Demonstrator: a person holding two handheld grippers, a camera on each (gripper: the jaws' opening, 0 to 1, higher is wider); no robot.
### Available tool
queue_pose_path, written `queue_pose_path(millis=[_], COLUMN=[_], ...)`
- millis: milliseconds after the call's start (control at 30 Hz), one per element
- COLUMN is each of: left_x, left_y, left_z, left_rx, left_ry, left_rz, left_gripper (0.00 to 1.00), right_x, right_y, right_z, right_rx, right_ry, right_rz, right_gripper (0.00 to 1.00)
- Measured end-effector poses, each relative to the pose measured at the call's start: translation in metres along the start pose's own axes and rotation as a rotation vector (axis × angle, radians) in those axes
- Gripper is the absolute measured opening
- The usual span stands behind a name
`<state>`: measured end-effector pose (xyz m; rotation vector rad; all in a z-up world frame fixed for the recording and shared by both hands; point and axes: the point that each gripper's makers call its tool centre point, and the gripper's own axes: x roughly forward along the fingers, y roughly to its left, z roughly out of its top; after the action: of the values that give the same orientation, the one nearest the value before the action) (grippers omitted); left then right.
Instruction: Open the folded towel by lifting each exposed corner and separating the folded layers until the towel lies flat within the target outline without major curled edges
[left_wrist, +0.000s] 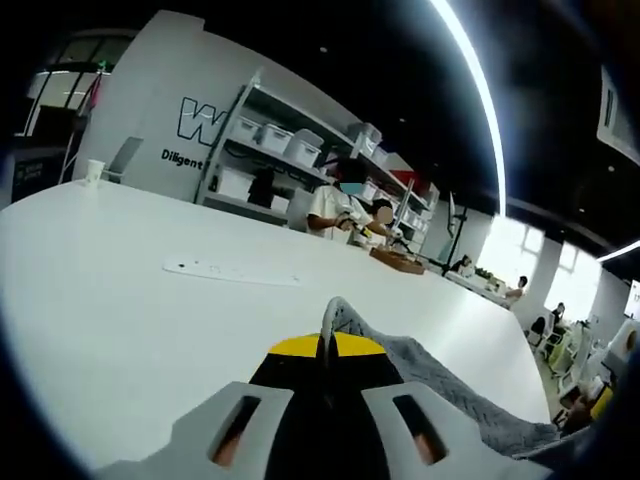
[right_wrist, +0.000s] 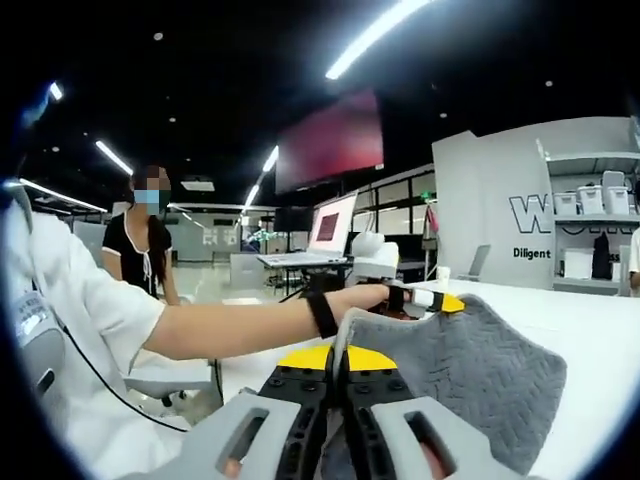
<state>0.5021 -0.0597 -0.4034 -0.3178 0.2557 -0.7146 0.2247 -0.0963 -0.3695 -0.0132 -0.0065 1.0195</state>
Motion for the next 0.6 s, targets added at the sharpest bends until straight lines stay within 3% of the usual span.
queue_pose_path(millis=[333, 600], left_x=[-0.003, -0.002], left_y=[-0.007, -0.018], left_z=[0.002, 0.013], left_rx=[0.011, 0.024], left_ry=[-0.015, -0.072], left_rz=[-0.004, -0.016], left_gripper=[0.0, 0.0], right_x=[-0.005, -0.022], right_y=[0.007, 0.004], right_z=[0.008, 0.026], right_rx=[0.007, 0.003], right_ry=[-0.027, -0.076], right_rz=[-0.003, -0.063], right_gripper=[0.0, 0.0])
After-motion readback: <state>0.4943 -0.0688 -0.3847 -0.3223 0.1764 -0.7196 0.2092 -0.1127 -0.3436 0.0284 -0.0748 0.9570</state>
